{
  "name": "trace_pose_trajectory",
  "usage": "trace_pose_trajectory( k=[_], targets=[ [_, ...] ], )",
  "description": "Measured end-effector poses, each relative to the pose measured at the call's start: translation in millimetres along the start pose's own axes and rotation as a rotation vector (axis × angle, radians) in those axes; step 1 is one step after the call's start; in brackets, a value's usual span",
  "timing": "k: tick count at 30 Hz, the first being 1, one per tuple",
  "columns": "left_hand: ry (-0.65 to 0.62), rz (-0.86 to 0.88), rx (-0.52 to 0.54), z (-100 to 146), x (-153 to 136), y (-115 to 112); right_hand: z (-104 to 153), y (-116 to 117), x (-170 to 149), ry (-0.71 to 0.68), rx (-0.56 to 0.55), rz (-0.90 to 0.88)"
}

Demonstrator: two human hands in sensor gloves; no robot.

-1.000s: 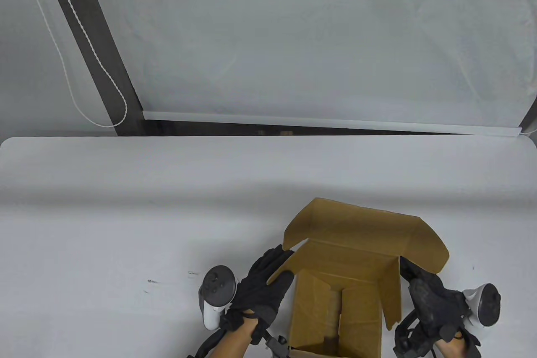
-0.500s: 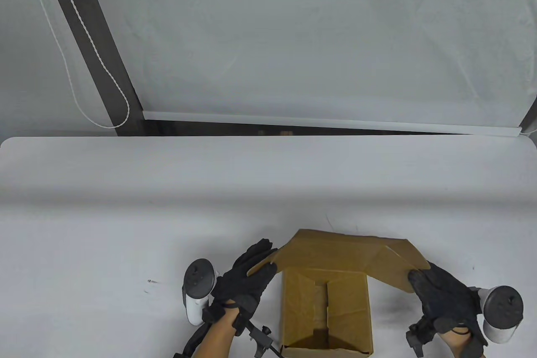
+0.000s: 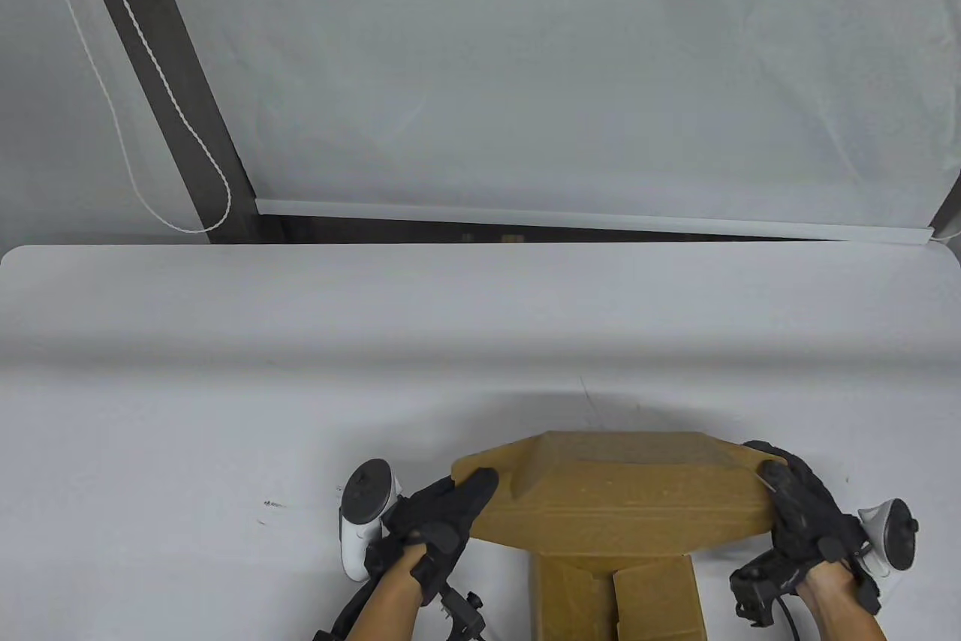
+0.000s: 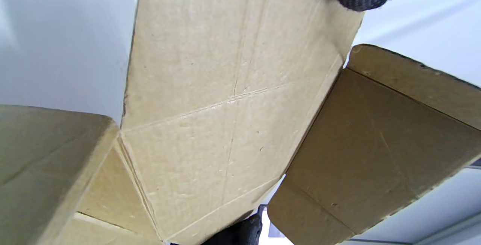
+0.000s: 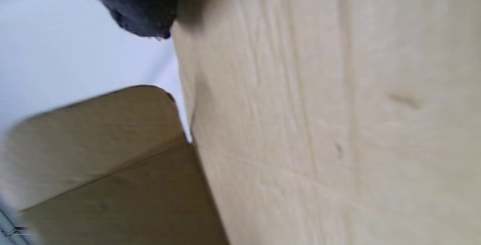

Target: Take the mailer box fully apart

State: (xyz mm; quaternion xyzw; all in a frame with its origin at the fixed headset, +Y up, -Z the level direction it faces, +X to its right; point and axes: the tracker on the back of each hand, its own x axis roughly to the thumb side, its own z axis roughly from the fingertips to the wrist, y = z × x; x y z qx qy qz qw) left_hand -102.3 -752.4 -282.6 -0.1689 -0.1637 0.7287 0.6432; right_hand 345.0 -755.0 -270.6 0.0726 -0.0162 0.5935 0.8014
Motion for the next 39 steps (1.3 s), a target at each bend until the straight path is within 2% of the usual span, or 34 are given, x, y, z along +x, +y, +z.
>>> trace_pose_trajectory(
  k=[2, 4, 6, 7, 9, 10, 12, 13, 14, 16, 19, 22, 26, 29, 31, 37, 39],
  targets=[
    [0.017, 0.0, 0.01, 0.5, -0.9, 1.8, -1.6, -4.2, -2.7, 0.062, 0.077, 0.075],
    [0.024, 0.011, 0.04, 1.5, -2.5, 4.7, -1.3, -7.8, -6.5, 0.157, 0.143, 0.291],
    [0.044, 0.028, 0.101, 3.4, -4.5, 8.5, -1.4, -5.4, -10.8, 0.223, 0.196, 0.397],
    [0.069, 0.019, 0.126, 5.0, -5.3, 10.4, -1.9, -2.5, -10.9, 0.206, 0.186, 0.374],
    [0.075, -0.012, 0.155, 8.2, -5.5, 13.0, -1.2, 3.1, -7.5, 0.183, 0.105, 0.325],
    [0.045, -0.01, 0.181, 9.1, -1.3, 12.7, -0.3, 1.4, -5.8, 0.175, 0.015, 0.37],
    [0.041, -0.146, 0.228, 11.4, 6.9, 9.9, 1.6, -5.4, -7.4, 0.195, -0.078, 0.384],
    [0.021, -0.283, 0.241, 11.5, 11.3, 5.7, 3.7, -11.8, -11.6, 0.215, -0.163, 0.346],
    [0.012, -0.344, 0.235, 11.0, 12.8, 1.4, 4.7, -14.3, -14.0, 0.22, -0.195, 0.323],
    [-0.003, -0.428, 0.172, 7.0, 13.2, -11.5, 5.7, -19.8, -21.7, 0.223, -0.276, 0.227],
    [0.092, -0.432, 0.068, 0.8, 2.2, -30.3, 3.2, -23.1, -27.6, 0.272, -0.272, 0.257],
    [0.215, -0.534, -0.181, -2.7, -7.3, -45.8, 6.2, -22.8, -30.4, 0.304, -0.323, 0.276],
    [0.144, -0.627, -0.322, -8.3, -5.7, -60.7, 12.4, -20.0, -36.3, 0.329, -0.359, 0.199],
    [0.146, -0.63, -0.349, -9.4, -4.5, -62.7, 11.5, -19.8, -34.8, 0.313, -0.343, 0.214],
    [0.1, -0.627, -0.368, -11.5, -3.7, -62.4, 10.4, -17.6, -35.1, 0.273, -0.308, 0.189],
    [0.024, -0.695, -0.244, -14.5, 0.7, -62.3, 8.8, 14.2, -38.7, 0.255, -0.06, 0.078],
    [0.023, -0.709, -0.197, -13.6, 1.8, -57.9, 9.5, 23.9, -30.6, 0.184, -0.043, 0.125]
  ],
)
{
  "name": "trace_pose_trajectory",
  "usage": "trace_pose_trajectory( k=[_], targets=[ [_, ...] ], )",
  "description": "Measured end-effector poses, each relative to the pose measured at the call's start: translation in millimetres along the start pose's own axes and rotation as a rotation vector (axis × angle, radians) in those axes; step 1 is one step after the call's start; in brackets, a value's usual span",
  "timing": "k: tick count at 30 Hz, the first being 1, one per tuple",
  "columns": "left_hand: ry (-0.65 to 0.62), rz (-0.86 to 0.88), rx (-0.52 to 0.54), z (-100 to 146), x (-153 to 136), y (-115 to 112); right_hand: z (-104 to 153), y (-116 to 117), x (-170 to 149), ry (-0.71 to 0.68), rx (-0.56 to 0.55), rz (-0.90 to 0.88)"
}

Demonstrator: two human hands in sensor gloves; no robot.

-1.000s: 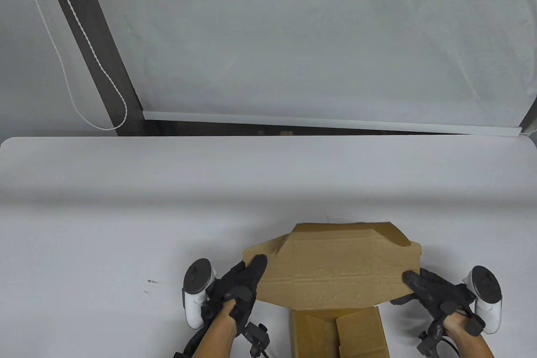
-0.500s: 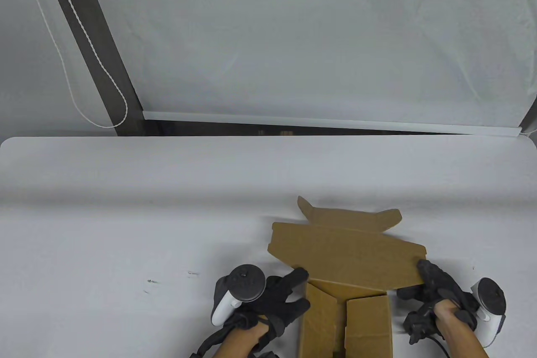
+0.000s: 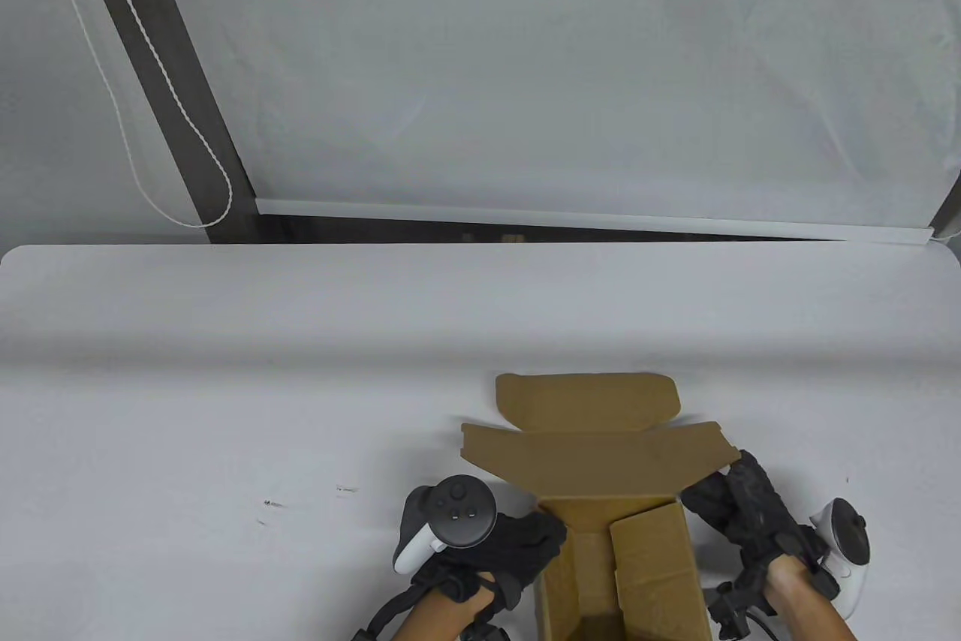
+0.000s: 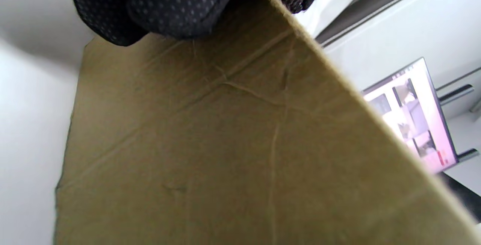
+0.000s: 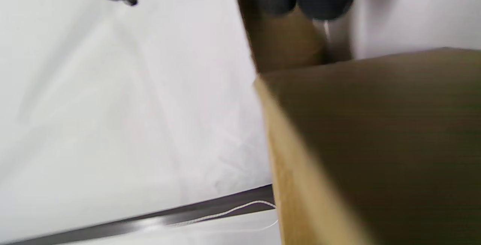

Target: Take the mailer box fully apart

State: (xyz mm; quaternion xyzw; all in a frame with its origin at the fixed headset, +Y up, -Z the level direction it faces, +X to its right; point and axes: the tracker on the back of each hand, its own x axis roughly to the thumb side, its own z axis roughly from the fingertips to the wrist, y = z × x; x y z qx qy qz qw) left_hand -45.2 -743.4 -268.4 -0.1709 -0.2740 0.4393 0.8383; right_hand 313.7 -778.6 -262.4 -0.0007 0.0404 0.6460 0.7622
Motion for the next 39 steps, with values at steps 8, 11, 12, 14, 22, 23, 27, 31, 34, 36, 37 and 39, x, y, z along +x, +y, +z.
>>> trace_pose_trajectory(
  k=[8, 11, 12, 14, 22, 23, 27, 31, 34, 36, 37, 39],
  targets=[
    [0.111, 0.056, 0.148, 9.7, -22.7, 21.0, 12.9, 52.0, 46.5, -0.556, 0.231, 0.93],
    [0.132, 0.064, 0.156, 10.4, -24.7, 21.5, 17.1, 89.2, 30.8, -0.522, 0.538, 1.143],
    [0.133, 0.061, 0.158, 10.5, -24.6, 21.5, 21.3, 101.6, 23.7, -0.534, 0.599, 1.222],
    [0.131, 0.057, 0.156, 10.2, -24.6, 21.2, 24.1, 117.1, 15.8, -0.587, 0.673, 1.294],
    [-0.099, -0.058, 0.099, 6.5, 1.7, 10.0, 17.1, 110.3, 21.9, -0.504, 0.615, 1.373],
    [-0.131, -0.089, 0.081, 5.2, 6.7, 6.6, 16.5, 109.2, 21.8, -0.5, 0.61, 1.371],
    [-0.213, -0.343, -0.154, -5.1, 30.9, -25.1, 13.9, 104.0, 21.6, -0.497, 0.575, 1.369],
    [-0.032, -0.422, -0.252, -10.5, 26.4, -34.0, 12.9, 106.1, 21.7, -0.467, 0.575, 1.365],
    [-0.054, -0.426, -0.156, -8.7, 26.0, -24.4, 10.9, 104.8, 21.6, -0.406, 0.591, 1.33],
    [-0.024, -0.427, -0.138, -6.1, 23.3, -18.4, 10.3, 104.1, 21.2, -0.404, 0.602, 1.316],
    [-0.008, -0.43, -0.131, -5.3, 22.2, -16.1, 10.3, 104.2, 21.2, -0.404, 0.604, 1.315],
    [0.103, -0.443, -0.143, -1.0, 15.7, -6.1, 9.4, 102.1, 21.8, -0.39, 0.609, 1.312]
  ],
)
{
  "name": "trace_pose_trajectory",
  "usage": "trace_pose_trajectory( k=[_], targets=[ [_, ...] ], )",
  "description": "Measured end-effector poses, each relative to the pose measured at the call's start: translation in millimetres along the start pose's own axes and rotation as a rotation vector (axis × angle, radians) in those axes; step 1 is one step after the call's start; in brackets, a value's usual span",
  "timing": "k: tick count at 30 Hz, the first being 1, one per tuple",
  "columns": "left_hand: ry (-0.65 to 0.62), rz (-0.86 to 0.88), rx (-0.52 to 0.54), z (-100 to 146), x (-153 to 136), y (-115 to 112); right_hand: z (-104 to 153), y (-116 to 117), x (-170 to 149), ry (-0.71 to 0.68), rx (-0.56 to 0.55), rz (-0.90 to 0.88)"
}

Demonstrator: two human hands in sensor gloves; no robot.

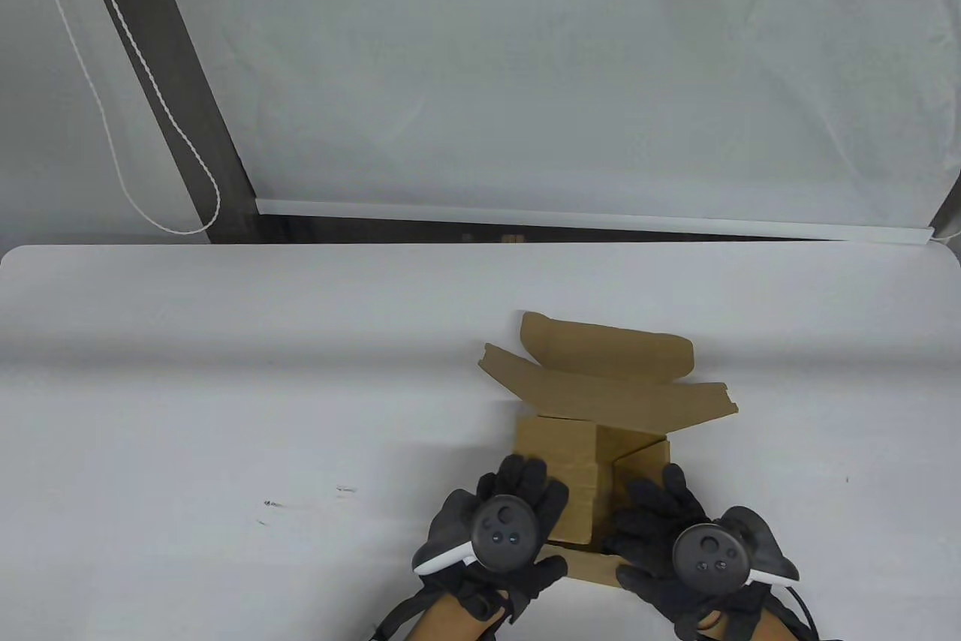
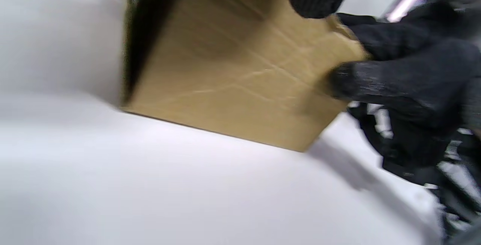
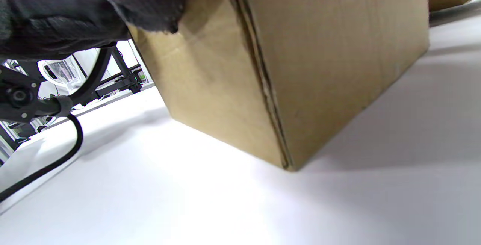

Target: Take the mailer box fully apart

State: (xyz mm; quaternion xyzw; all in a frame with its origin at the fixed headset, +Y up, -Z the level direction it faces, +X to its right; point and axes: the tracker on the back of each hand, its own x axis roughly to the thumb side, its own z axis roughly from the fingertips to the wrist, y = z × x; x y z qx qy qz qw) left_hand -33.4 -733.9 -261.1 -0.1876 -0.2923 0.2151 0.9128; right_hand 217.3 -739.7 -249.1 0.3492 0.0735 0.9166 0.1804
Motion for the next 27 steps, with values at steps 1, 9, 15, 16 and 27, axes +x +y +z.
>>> trace_pose_trajectory(
  k=[1, 9, 15, 16, 27],
  targets=[
    [0.003, 0.001, -0.005, 1.4, -3.8, 1.9, 0.5, -0.3, -0.8, 0.003, 0.001, -0.002],
    [-0.014, 0.271, 0.334, 17.3, -43.0, 26.6, 2.7, -0.4, -4.2, 0.002, -0.015, 0.018],
    [-0.101, 1.006, 0.616, 29.6, -66.8, 24.3, 1.3, -0.3, -4.0, -0.011, -0.003, 0.002],
    [-0.087, 0.99, 0.676, 32.7, -68.8, 24.8, 1.1, -0.1, -3.7, -0.012, 0.001, 0.001],
    [0.064, -0.279, 0.607, 47.2, -8.1, 56.7, 0.5, 0.4, -2.7, -0.018, 0.012, 0.019]
  ],
)
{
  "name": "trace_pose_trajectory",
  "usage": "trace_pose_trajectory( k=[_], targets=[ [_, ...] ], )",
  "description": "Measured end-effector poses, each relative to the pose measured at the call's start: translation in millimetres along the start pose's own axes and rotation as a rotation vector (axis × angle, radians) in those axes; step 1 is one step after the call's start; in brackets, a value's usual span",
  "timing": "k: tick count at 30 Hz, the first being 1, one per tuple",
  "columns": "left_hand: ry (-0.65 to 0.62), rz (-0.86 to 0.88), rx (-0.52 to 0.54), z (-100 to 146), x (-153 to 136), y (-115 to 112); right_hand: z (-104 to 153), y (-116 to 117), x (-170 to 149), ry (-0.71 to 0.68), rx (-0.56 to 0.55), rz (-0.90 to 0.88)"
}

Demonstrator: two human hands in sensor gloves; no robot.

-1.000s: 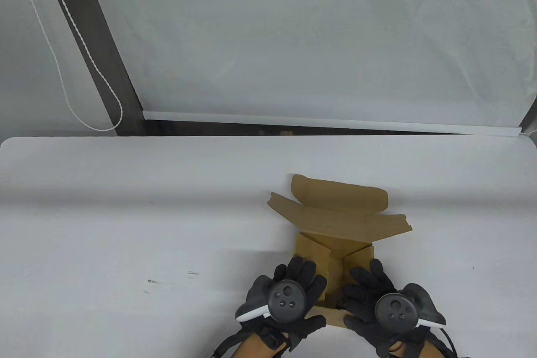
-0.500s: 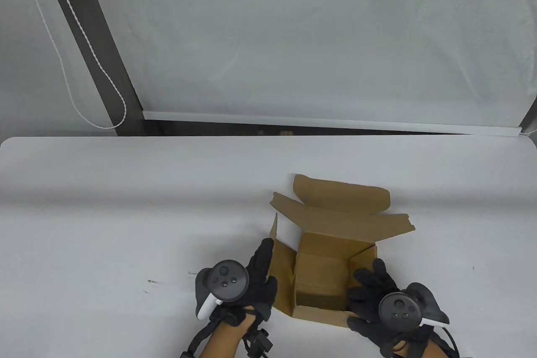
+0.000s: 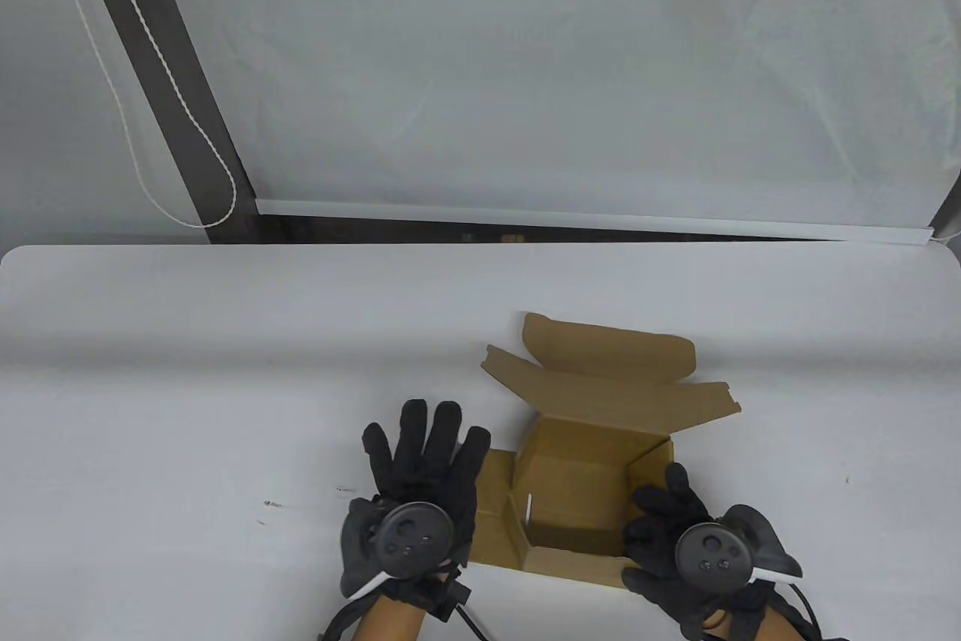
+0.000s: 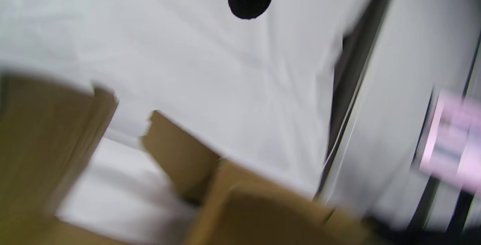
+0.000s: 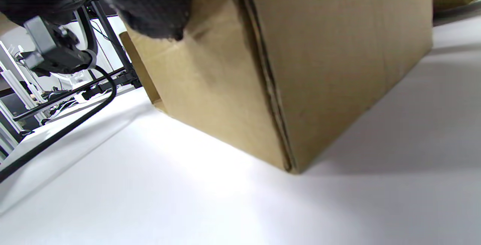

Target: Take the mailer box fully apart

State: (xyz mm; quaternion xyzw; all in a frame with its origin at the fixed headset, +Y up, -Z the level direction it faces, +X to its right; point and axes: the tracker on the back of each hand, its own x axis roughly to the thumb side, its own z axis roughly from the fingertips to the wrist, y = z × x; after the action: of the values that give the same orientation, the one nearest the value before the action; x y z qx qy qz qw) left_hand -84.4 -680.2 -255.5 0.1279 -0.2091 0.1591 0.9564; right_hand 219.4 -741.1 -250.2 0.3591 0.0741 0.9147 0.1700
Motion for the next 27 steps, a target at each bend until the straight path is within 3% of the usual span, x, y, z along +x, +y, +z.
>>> trace_pose_trajectory(
  k=[2, 5, 6, 9, 10, 12, 16, 20, 21, 24, 27],
  targets=[
    [-0.003, -0.112, -0.199, -5.2, 4.4, -18.6, 0.3, 0.0, -0.2, -0.001, -0.003, 0.0],
    [0.102, -0.143, -0.475, -8.7, -8.4, -46.6, 0.4, 0.1, -0.2, -0.005, -0.003, 0.0],
    [0.217, -0.117, -0.624, -6.3, -22.3, -59.3, 0.3, 0.0, -0.3, -0.006, 0.0, -0.002],
    [0.503, -0.001, -0.905, 7.9, -58.3, -83.7, 0.5, 0.1, -0.9, -0.016, 0.005, -0.01],
    [0.587, 0.11, -1.007, 14.7, -71.0, -88.2, 0.2, 0.9, -0.2, -0.031, 0.013, -0.026],
    [0.591, 0.222, -0.962, 12.9, -74.1, -83.9, -1.9, 2.9, 2.9, -0.04, 0.012, -0.031],
    [0.551, 0.1, -0.656, 5.6, -59.3, -65.1, -2.9, 4.8, 7.5, -0.062, 0.025, -0.01],
    [0.383, 0.225, -0.366, 0.4, -36.0, -48.7, -5.4, 6.7, 12.7, -0.074, 0.039, -0.011],
    [0.321, 0.287, -0.336, -0.3, -27.0, -48.1, -6.3, 7.3, 14.0, -0.08, 0.04, -0.012],
    [0.236, 0.436, -0.372, -1.4, -5.6, -59.9, -8.4, 10.2, 20.7, -0.107, 0.049, -0.014],
    [0.258, 0.355, -0.626, -2.4, 8.7, -82.5, -8.9, 13.5, 35.0, -0.15, 0.078, 0.011]
  ],
)
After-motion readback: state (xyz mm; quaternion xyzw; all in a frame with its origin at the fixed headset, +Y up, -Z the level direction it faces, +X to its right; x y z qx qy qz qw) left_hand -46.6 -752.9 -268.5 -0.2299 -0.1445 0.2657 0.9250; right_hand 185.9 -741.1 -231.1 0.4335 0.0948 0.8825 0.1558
